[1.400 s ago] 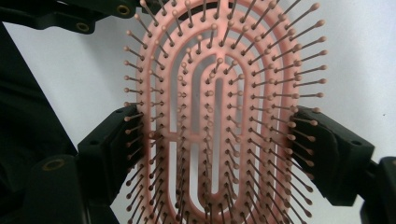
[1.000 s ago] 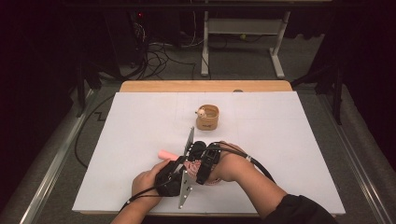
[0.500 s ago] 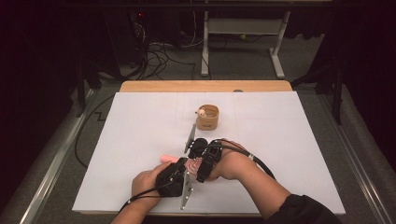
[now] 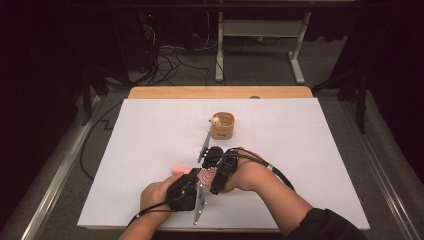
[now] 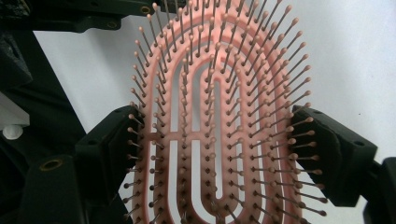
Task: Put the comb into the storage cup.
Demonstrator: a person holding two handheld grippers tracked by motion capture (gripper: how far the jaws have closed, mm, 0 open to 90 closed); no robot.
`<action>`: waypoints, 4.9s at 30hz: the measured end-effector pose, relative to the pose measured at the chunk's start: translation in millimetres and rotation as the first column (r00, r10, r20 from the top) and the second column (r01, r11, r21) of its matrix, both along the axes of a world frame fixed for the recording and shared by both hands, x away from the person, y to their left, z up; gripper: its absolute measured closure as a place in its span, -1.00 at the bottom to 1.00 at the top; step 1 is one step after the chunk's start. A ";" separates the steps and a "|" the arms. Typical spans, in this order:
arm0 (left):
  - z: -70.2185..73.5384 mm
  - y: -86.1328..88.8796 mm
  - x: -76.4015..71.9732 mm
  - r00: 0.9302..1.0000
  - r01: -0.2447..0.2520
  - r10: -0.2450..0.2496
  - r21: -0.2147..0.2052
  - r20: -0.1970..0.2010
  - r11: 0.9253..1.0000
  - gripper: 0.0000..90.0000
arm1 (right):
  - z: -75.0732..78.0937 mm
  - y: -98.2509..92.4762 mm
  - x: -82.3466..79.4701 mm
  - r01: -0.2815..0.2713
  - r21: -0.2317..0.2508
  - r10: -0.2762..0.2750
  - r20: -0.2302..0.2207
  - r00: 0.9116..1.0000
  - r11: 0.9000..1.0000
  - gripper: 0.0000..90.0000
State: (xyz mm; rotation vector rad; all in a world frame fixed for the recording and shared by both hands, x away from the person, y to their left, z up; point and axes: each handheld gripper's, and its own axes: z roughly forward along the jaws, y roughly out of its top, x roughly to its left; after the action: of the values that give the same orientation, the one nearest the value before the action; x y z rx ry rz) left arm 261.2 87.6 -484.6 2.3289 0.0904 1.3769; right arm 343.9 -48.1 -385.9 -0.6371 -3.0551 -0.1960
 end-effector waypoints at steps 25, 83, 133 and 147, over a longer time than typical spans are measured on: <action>4.0 4.1 1.0 1.000 -0.024 0.023 0.059 0.010 0.998 0.77 | 2.4 -6.5 -4.0 -0.004 -0.004 0.004 0.041 0.999 1.000 -0.99; 8.8 17.3 5.0 0.996 -0.077 0.080 -0.079 0.028 0.994 0.78 | -0.1 -86.0 -6.2 0.064 -0.063 -0.060 0.059 0.996 0.996 -0.98; 33.8 82.8 27.9 0.962 -0.195 0.012 -0.657 -0.272 0.728 0.78 | -64.9 -184.7 -17.6 0.259 0.399 -0.382 0.269 0.884 0.880 -0.99; 34.3 88.1 28.6 0.941 -0.217 -0.067 -0.747 -0.330 0.628 0.78 | -80.2 -200.7 -28.9 0.267 0.595 -0.507 0.280 0.815 0.758 -0.99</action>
State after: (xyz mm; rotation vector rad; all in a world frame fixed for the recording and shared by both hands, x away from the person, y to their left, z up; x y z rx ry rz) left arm 289.8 175.7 -450.3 1.7545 0.7496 0.7089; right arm 314.9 -248.9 -466.1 -1.3277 -2.9252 -1.3094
